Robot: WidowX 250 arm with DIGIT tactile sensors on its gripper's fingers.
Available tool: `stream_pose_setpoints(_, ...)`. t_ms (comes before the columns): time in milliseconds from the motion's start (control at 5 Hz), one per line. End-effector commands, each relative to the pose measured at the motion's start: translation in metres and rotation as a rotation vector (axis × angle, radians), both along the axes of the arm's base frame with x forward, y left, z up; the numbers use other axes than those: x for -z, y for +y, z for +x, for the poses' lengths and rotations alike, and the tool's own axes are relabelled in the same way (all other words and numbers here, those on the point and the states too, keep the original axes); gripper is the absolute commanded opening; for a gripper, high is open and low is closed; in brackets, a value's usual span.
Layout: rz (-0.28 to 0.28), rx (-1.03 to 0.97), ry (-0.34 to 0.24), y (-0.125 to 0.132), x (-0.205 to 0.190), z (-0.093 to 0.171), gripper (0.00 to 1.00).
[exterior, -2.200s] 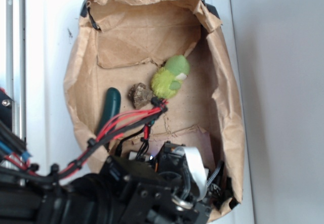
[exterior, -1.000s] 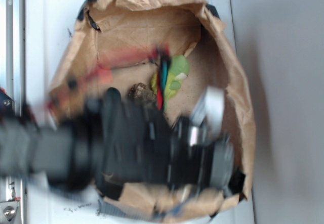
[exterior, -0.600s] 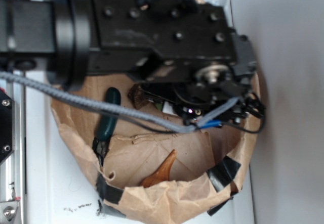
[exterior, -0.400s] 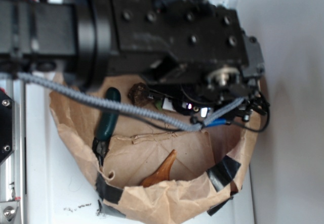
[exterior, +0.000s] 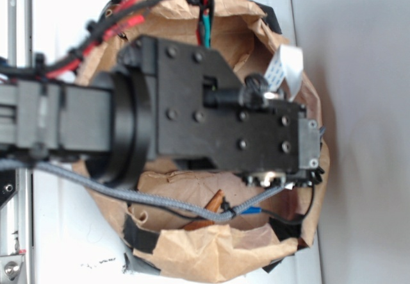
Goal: Grab the shell.
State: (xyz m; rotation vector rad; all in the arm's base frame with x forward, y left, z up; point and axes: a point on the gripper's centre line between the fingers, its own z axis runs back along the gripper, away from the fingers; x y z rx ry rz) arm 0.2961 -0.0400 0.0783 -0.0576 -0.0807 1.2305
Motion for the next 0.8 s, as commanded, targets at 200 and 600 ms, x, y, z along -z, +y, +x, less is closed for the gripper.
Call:
stream_pose_setpoints(200, 0.044, 0.087, 0.056, -0.048, 0.036, -0.082, 1.00)
stream_pose_setpoints(600, -0.031, 0.133, -0.069, -0.043, 0.013, -0.070, 1.00)
